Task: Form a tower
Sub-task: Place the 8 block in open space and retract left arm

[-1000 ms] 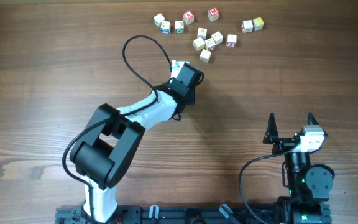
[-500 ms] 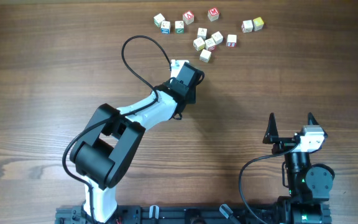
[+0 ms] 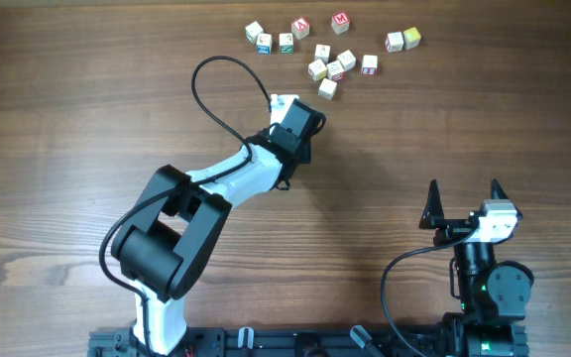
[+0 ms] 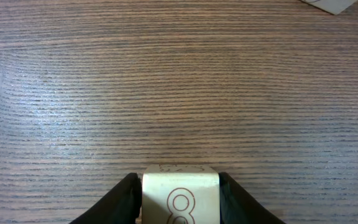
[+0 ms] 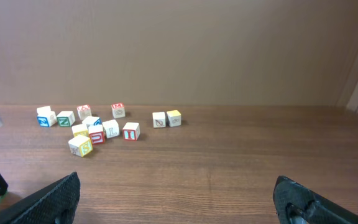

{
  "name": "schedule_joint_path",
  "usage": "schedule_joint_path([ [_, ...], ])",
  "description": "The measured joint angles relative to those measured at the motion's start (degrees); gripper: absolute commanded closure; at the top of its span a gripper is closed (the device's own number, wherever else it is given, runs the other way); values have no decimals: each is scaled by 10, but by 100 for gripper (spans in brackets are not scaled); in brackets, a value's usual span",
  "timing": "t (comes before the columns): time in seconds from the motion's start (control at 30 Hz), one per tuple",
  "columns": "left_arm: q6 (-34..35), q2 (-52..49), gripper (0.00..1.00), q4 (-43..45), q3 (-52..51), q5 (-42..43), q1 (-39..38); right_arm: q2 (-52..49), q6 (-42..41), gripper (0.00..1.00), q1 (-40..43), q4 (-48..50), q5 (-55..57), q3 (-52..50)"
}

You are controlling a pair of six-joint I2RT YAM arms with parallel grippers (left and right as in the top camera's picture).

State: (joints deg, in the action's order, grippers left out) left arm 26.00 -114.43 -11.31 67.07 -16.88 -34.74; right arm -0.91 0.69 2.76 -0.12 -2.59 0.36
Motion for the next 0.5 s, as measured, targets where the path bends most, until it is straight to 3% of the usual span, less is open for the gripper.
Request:
schedule_joint_path([
  [0.23,10,0,39,15,0,0,0,0,0,0,0,0,0,0],
  [0.27,11,0,31,15,0,0,0,0,0,0,0,0,0,0],
  [0.3,11,0,12,15,0,-1,0,0,0,0,0,0,0,0],
  [0.33,12,10,0,9,0,-7,1,0,0,0,0,0,0,0],
  [0.5,9,172,0,-93,-2,-35,22,-1,0,0,0,0,0,0],
])
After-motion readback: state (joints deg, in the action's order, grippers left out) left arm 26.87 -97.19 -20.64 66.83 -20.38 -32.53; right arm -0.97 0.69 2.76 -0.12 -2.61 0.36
